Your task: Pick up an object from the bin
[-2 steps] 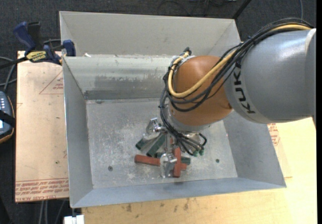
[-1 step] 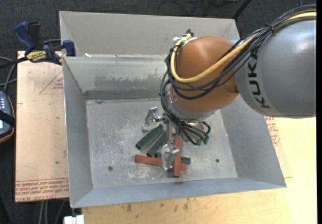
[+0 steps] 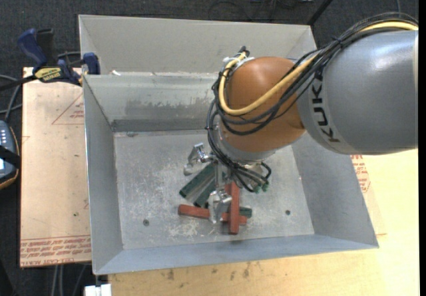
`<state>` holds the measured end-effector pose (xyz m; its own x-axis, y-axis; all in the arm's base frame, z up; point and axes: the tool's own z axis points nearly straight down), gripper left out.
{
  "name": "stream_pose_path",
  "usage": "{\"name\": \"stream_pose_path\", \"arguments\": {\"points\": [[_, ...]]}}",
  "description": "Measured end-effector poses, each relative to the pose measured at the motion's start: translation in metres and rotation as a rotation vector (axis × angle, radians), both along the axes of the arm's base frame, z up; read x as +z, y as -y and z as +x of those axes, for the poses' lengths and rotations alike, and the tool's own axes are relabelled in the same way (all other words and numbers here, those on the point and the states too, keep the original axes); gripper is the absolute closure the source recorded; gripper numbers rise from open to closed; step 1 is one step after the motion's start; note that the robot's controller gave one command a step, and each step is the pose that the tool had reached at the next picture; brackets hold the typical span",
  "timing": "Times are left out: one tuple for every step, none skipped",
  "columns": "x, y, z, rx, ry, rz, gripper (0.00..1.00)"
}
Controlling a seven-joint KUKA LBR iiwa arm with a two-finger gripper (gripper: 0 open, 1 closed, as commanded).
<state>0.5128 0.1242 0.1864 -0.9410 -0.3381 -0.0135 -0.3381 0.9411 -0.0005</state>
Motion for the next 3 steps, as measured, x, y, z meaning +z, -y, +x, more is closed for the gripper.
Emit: {"name": "stream_pose_path", "arguments": {"points": [[-0.07, -0.001, 0.001, 0.058, -0.008, -0.002, 0.0], [-0.106, 0.0, 0.007, 0.247, -0.012, -0.004, 0.0], [-0.106, 0.029, 0.052, 0.032, 0.004, 0.005, 1.0]]}}
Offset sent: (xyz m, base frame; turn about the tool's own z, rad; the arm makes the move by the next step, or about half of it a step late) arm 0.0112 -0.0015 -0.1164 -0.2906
